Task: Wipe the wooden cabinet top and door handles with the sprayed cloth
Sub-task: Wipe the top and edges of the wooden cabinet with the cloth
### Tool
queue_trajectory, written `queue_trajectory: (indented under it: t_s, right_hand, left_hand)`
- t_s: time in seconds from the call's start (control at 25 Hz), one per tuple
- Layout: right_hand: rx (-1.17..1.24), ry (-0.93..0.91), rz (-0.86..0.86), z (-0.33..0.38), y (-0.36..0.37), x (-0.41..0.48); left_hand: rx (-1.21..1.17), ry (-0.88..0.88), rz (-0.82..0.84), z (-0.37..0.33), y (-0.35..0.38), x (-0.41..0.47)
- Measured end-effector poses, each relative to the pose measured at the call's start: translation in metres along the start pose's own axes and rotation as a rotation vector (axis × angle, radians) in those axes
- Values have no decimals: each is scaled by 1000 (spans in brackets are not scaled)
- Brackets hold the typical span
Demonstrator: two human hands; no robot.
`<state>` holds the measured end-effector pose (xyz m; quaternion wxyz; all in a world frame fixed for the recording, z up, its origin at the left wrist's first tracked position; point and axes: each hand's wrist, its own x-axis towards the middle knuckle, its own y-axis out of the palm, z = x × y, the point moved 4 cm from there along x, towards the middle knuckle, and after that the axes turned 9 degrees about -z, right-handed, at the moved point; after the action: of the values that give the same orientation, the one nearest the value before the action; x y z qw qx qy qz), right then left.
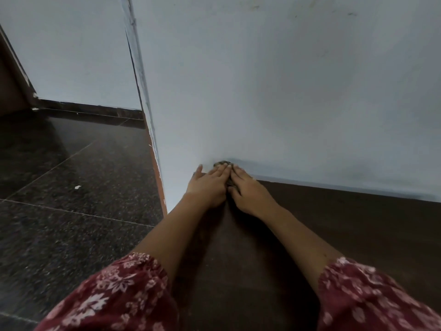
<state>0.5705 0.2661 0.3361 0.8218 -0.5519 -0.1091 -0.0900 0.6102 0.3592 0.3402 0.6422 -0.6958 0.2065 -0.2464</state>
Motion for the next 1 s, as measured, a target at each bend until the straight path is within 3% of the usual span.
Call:
queue_trajectory:
  t_s: [0.16, 0.4, 0.68, 1.0]
  right_hand:
    - [-31, -110, 31, 30, 16, 15]
    - [-37, -100, 90, 60, 13, -16]
    - [53, -150, 81, 120, 15, -93]
    - [83, -152, 149, 164, 9, -174]
  left_hand:
    - [-40, -84, -49, 39, -4, -22]
    - [-95, -111, -98, 36, -17, -62]
    - [-358, -241, -178, 34, -21, -154]
    - [-269, -341, -77, 13, -36, -234]
